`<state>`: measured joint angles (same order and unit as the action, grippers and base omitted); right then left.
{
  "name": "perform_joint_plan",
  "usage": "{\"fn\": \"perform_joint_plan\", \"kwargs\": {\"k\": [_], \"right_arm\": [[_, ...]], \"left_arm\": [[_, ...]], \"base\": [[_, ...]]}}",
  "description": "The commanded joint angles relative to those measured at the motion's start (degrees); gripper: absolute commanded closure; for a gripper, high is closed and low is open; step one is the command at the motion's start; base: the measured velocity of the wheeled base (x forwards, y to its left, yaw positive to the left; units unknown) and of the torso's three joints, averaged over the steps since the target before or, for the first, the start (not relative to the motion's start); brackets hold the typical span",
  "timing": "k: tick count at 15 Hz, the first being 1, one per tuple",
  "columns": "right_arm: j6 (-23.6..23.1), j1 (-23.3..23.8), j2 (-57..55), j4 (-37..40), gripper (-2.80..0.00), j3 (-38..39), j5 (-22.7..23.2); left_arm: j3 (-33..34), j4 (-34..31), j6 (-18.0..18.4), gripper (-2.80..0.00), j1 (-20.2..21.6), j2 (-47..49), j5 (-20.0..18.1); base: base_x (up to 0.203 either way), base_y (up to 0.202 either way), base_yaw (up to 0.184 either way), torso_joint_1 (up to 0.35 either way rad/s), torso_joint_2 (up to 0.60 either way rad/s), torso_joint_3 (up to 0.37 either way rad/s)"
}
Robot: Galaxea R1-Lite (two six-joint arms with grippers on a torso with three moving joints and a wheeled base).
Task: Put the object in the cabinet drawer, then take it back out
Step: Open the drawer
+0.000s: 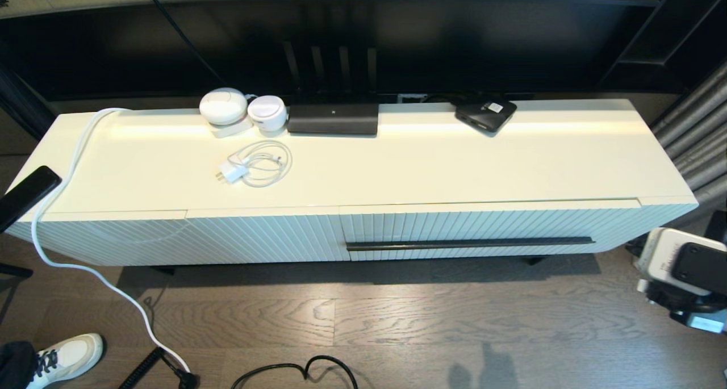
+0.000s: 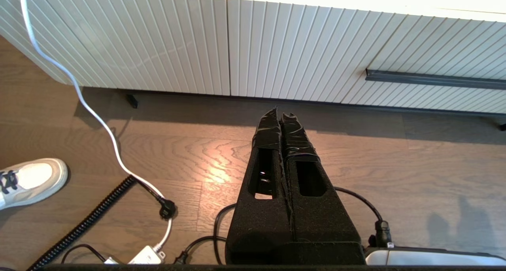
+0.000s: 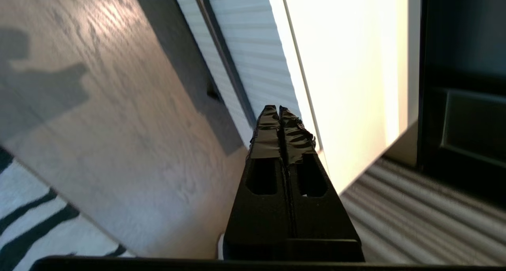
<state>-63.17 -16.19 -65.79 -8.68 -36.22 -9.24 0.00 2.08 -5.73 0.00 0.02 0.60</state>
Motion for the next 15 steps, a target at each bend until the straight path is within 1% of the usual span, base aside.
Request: {"fn": "perform_joint_plan", "kwargs": {"k": [1, 4, 5, 7, 11, 15], "right_arm": [[-0.31, -3.16, -7.87, -7.05, 0.00, 1.79, -0.55], [0.07, -9.63, -17.80, -19.48, 0.00, 3.91, -3.55], [0.40, -11.00, -20.19, -21.51, 0.00, 3.82, -4.20], [1.15, -13.10, -23.80, -23.39, 0.00, 3.48, -5.09], [1.14, -13.26, -27.16, -24.57, 0.00, 4.40, -5.02], [1.30, -13.18, -27.62, -25.24, 0.00, 6.14, -4.91]], "left_arm": [[0.00, 0.02, -0.07, 0.00, 0.00, -0.02, 0.02], [0.00, 0.02, -0.07, 0.00, 0.00, -0.02, 0.02], [0.00, 0.02, -0.07, 0.00, 0.00, -0.02, 0.02], [0.00, 0.02, -0.07, 0.00, 0.00, -0.02, 0.02], [0.00, 0.02, -0.07, 0.00, 0.00, -0.02, 0.02], [0.00, 0.02, -0.07, 0.00, 0.00, -0.02, 0.02]], "base": [[0.000, 0.000, 0.000, 0.000, 0.00, 0.000], [0.000, 0.000, 0.000, 0.000, 0.00, 0.000], [0.000, 0.000, 0.000, 0.000, 0.00, 0.000], [0.000, 0.000, 0.000, 0.000, 0.00, 0.000], [0.000, 0.000, 0.000, 0.000, 0.00, 0.000], [0.000, 0.000, 0.000, 0.000, 0.00, 0.000]]}}
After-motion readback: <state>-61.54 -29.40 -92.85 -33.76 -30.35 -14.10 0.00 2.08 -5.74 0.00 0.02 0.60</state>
